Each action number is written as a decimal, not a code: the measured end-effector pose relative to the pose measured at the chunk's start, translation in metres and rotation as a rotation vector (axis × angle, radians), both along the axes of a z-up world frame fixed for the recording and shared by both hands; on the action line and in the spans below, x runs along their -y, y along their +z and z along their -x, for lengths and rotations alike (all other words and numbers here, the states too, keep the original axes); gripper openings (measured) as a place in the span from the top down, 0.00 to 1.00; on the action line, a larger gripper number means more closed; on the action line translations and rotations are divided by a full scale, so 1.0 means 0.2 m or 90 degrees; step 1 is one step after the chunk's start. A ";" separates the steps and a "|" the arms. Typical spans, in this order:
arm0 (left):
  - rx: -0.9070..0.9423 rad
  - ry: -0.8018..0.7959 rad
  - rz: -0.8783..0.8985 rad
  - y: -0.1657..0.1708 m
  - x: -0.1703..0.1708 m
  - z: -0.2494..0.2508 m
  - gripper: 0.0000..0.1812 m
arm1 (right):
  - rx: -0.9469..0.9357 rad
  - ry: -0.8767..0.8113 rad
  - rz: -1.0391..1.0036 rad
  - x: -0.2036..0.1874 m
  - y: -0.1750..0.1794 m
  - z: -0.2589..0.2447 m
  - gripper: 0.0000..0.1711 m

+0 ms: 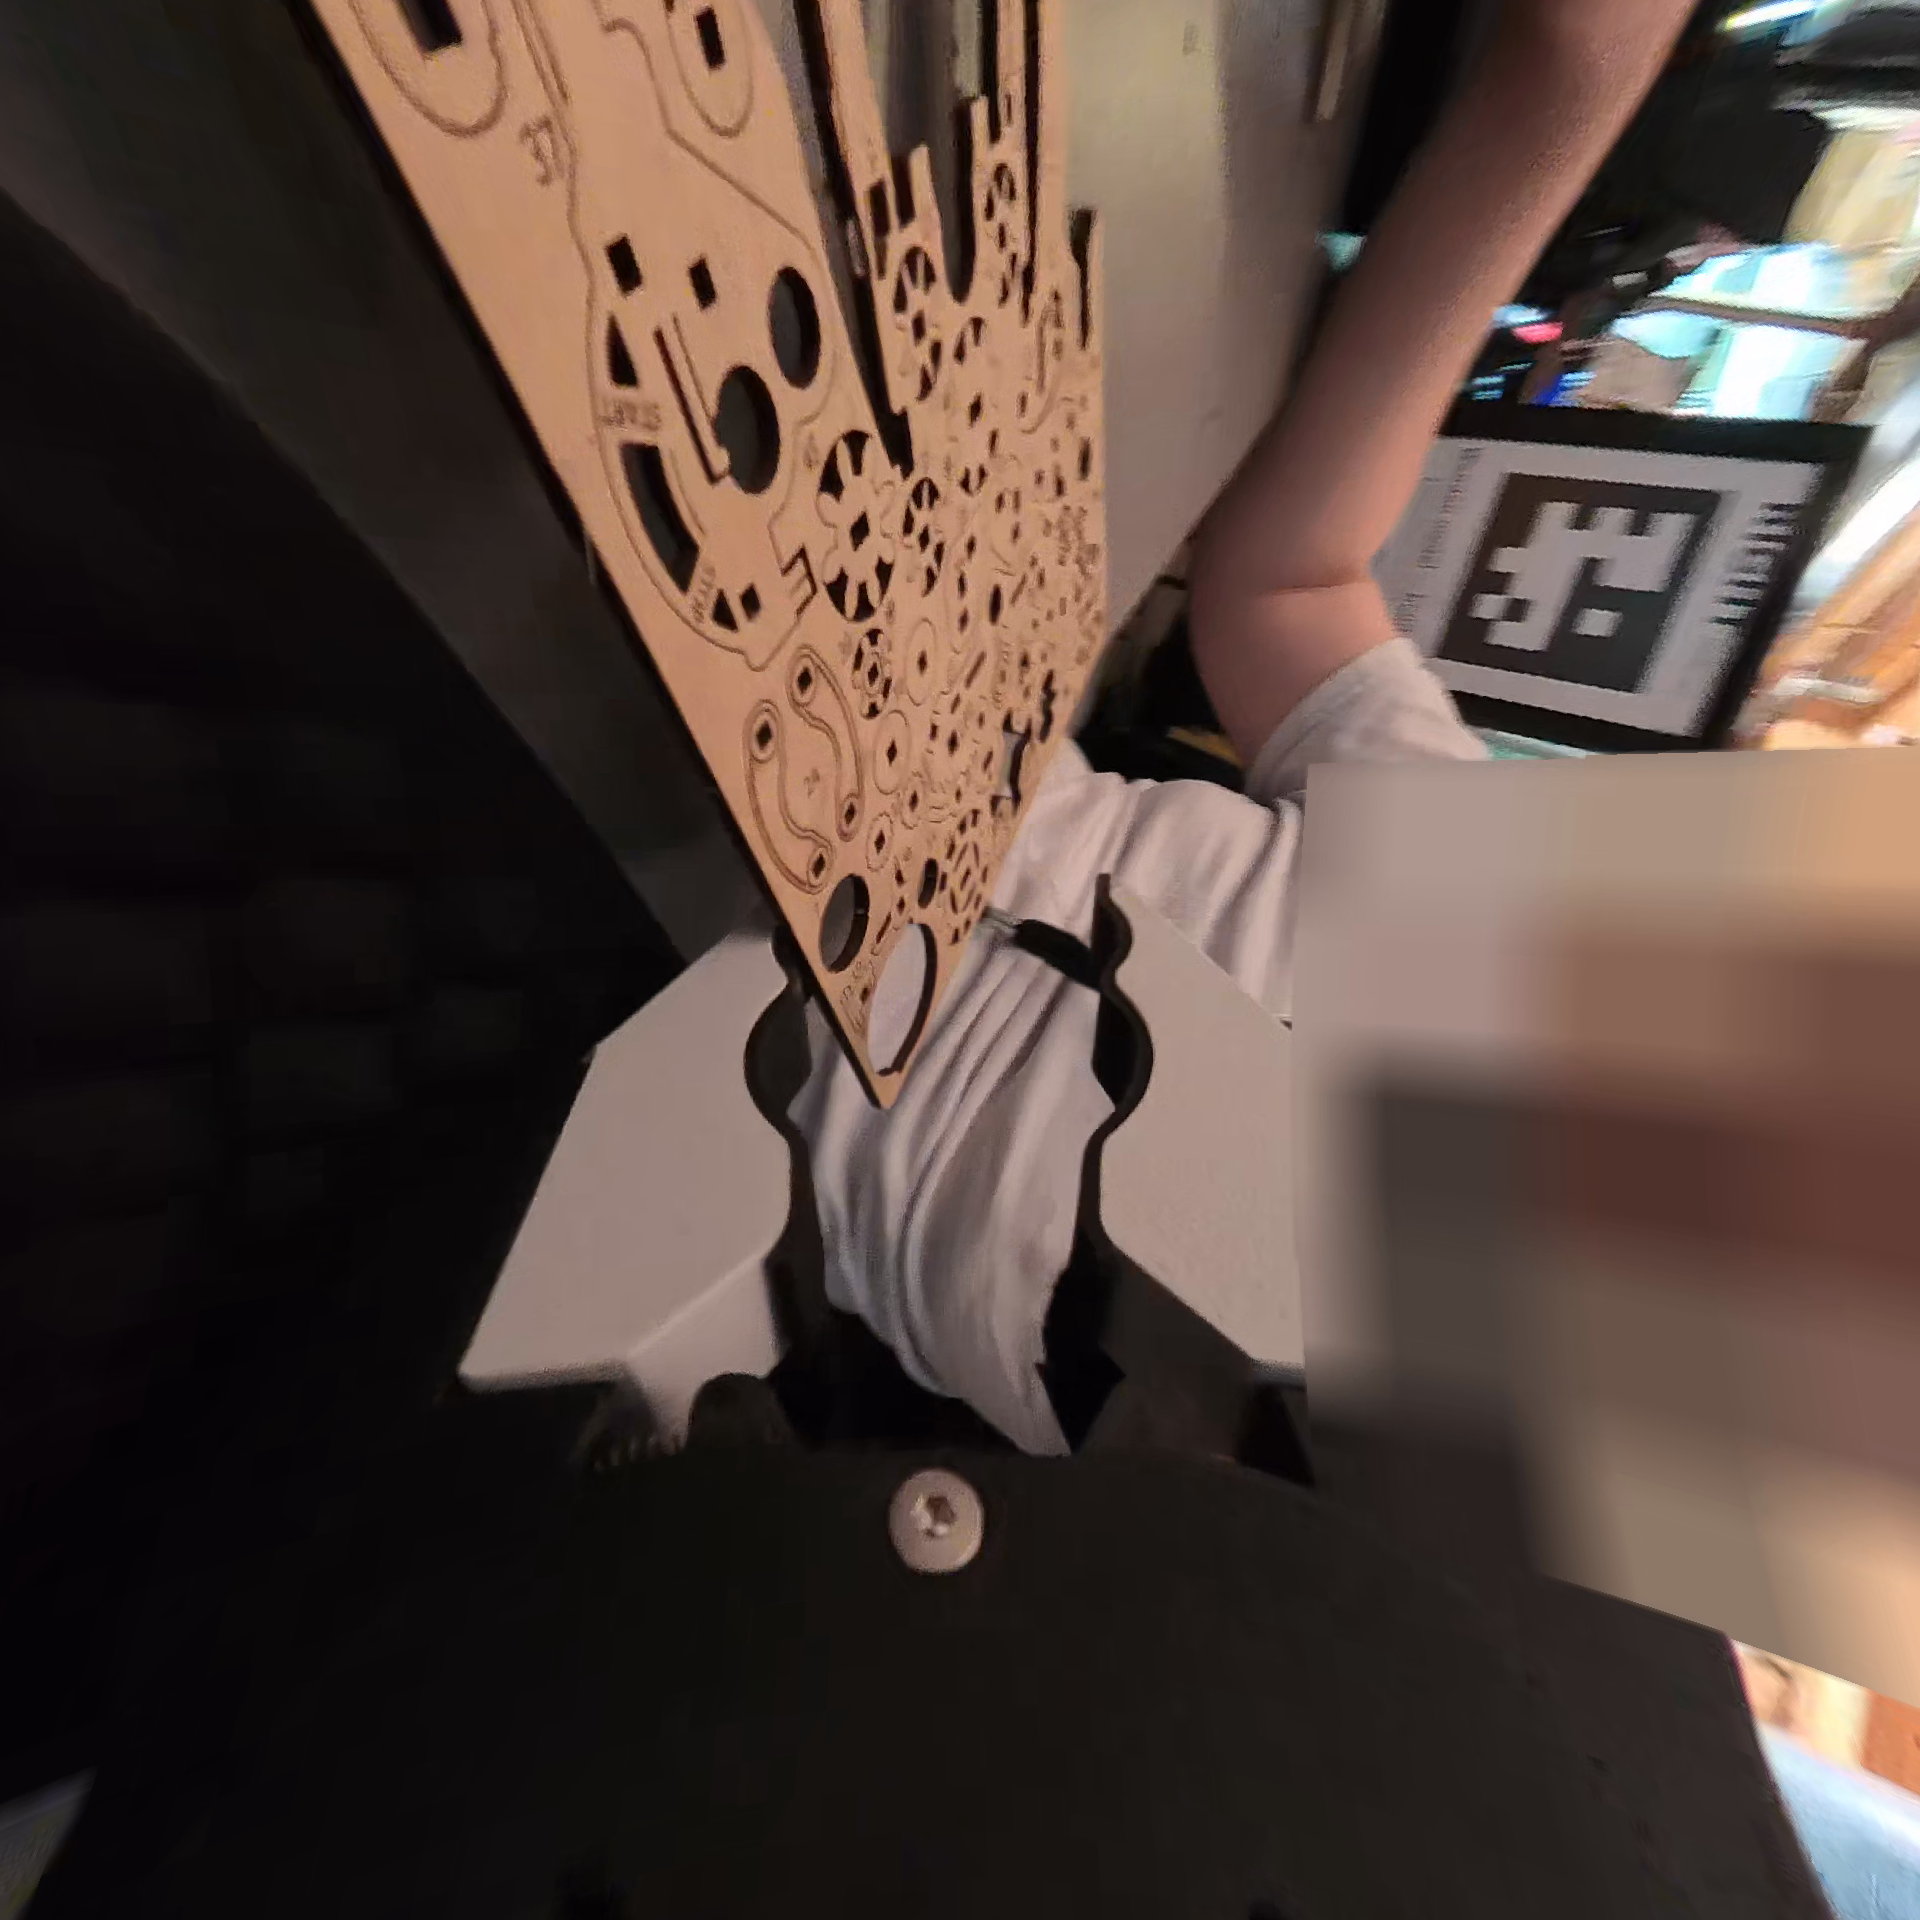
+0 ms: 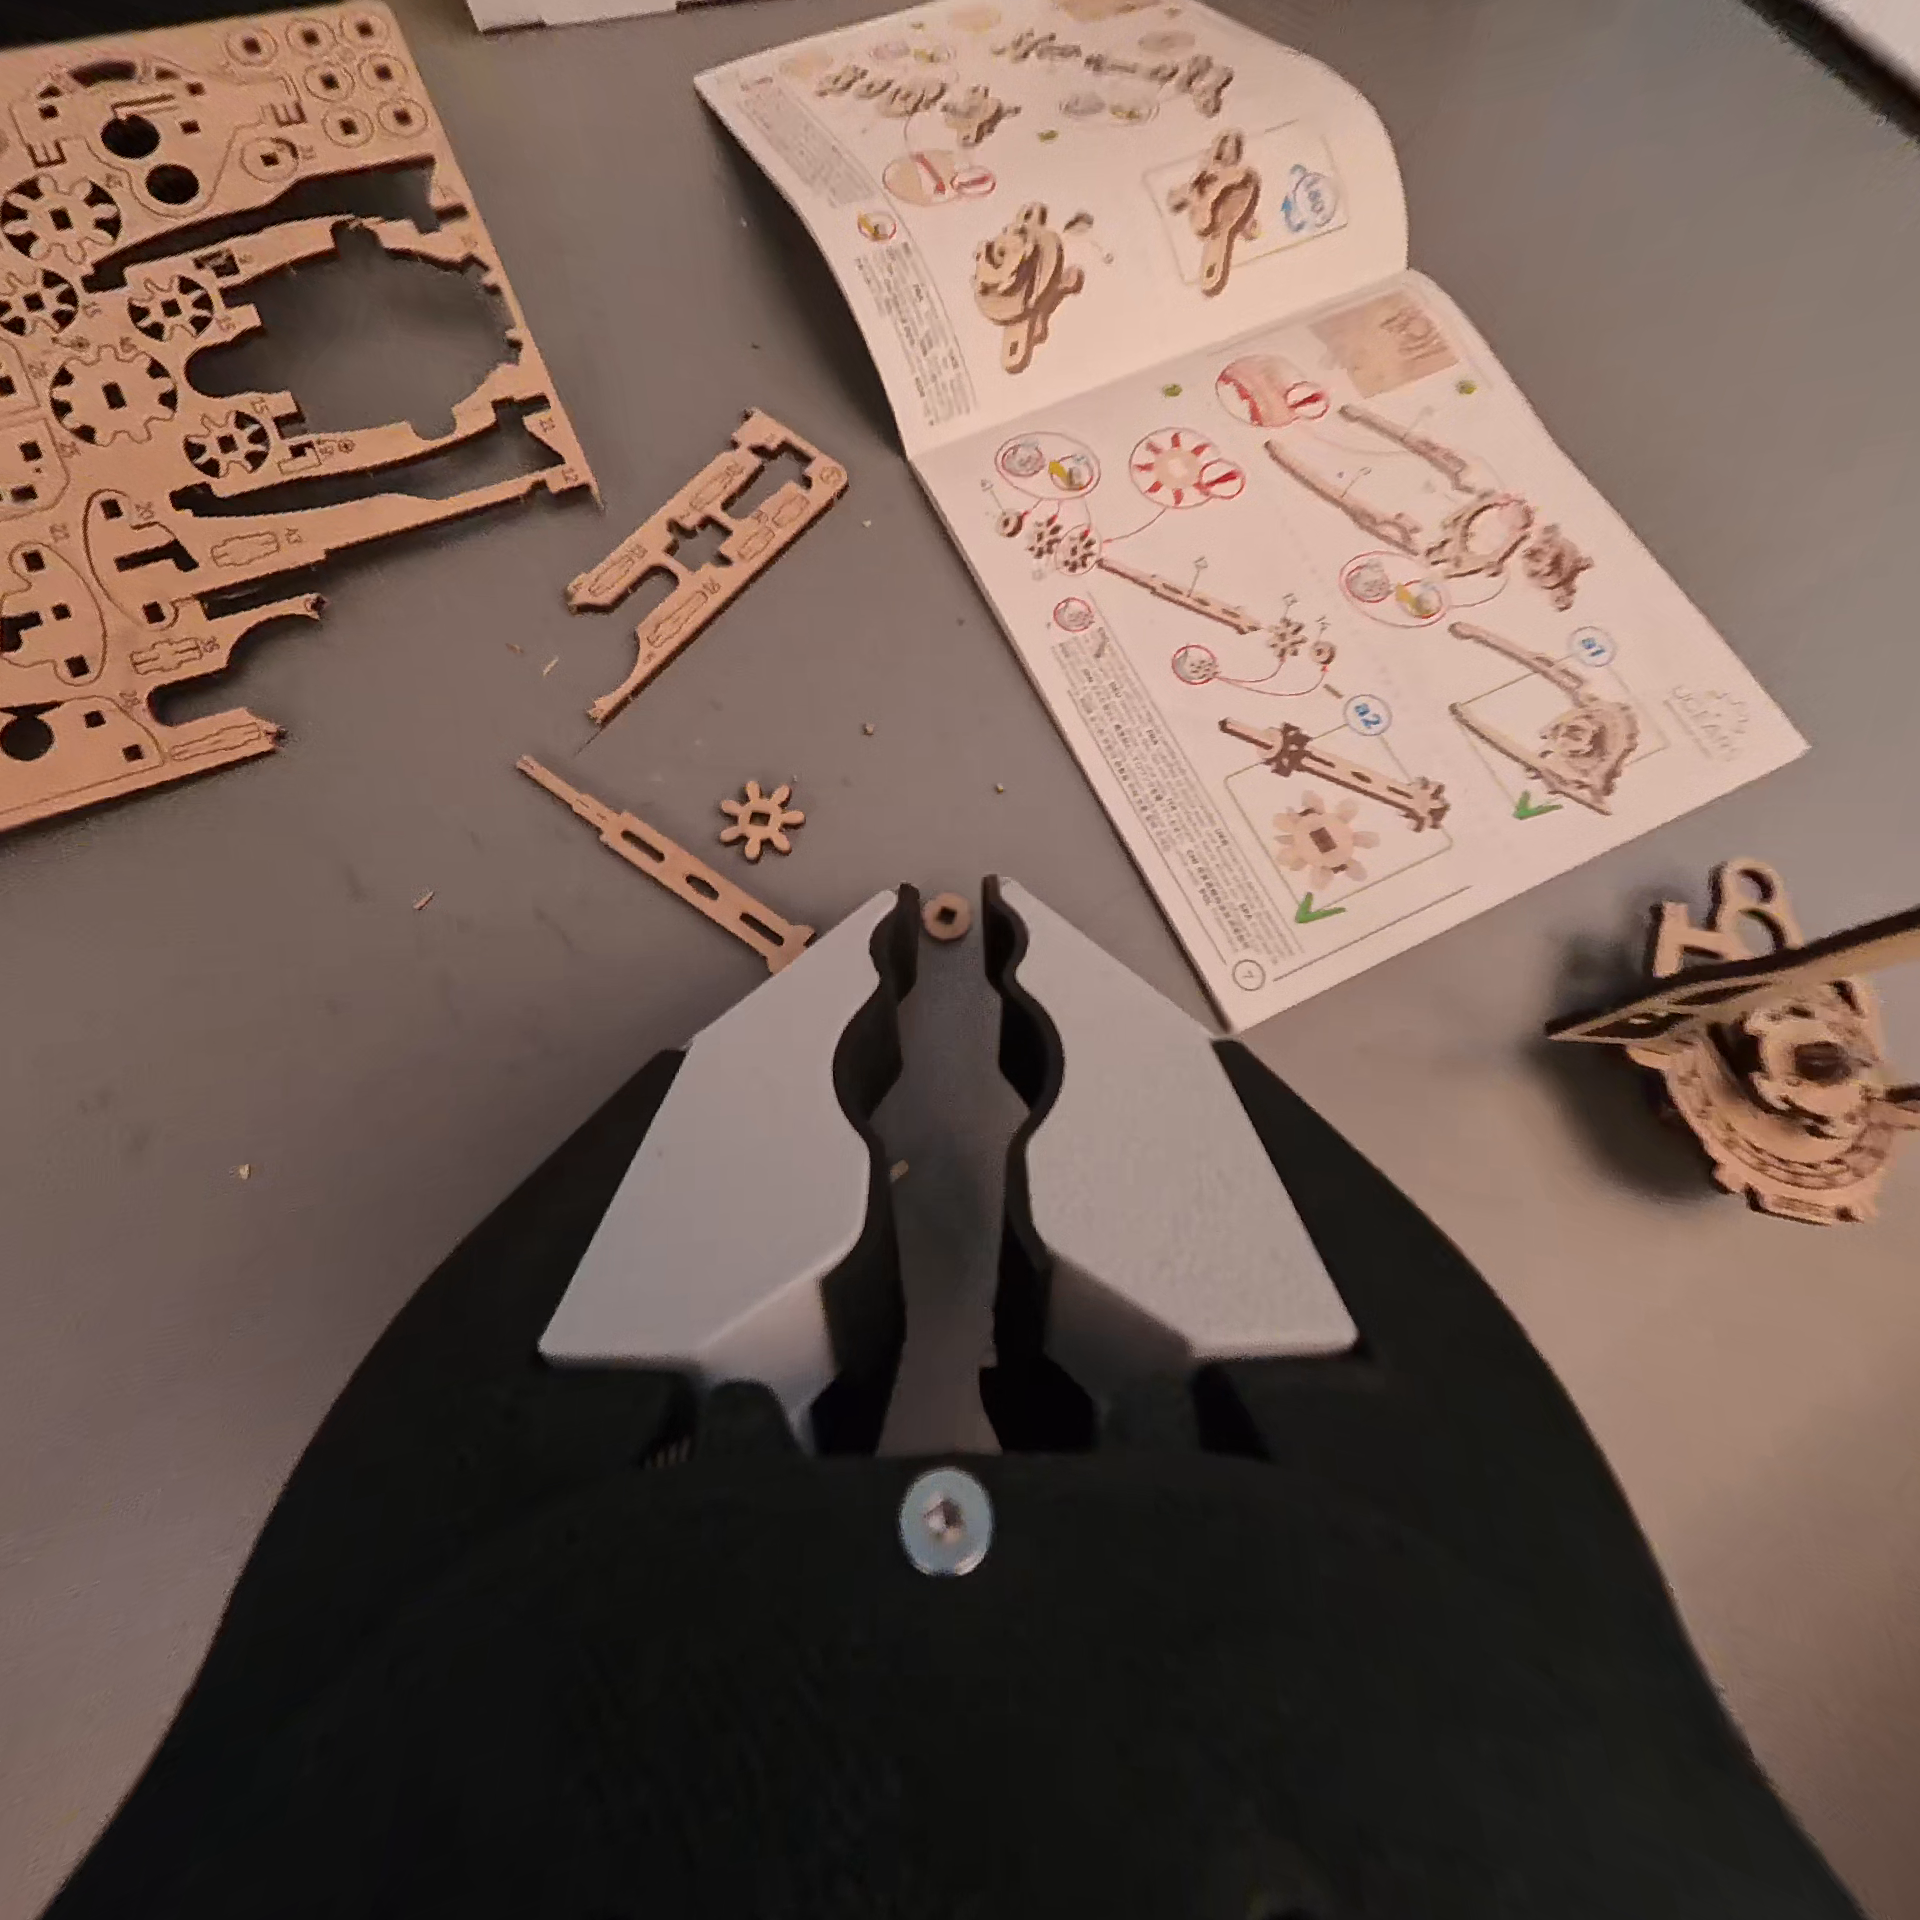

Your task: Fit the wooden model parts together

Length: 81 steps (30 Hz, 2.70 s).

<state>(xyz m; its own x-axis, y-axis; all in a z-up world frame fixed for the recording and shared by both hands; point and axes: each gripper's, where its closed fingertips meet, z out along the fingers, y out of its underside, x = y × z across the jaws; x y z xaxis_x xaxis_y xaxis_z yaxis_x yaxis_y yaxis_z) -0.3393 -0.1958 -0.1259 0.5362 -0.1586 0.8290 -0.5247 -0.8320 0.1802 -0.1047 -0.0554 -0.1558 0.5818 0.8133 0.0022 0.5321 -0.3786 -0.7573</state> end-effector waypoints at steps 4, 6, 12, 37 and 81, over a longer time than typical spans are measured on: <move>-0.089 -0.034 -0.056 0.01 -0.02 0.01 0.69 | -0.004 -0.024 -0.032 -0.01 0.05 -0.05 0.91; -0.098 -0.048 -0.053 0.00 0.00 -0.01 0.70 | -0.004 -0.029 -0.032 -0.01 0.05 -0.06 0.91; -0.127 -0.053 -0.033 -0.10 0.06 -0.04 0.72 | -0.033 0.013 -0.051 0.04 0.10 0.01 0.89; -0.050 0.015 -0.245 0.14 -0.23 -0.19 0.77 | -0.134 0.333 0.036 0.52 0.14 0.47 0.79; 0.298 -0.258 -0.680 -0.03 -0.62 -0.35 0.70 | -0.317 0.281 -0.242 0.18 0.66 0.40 0.62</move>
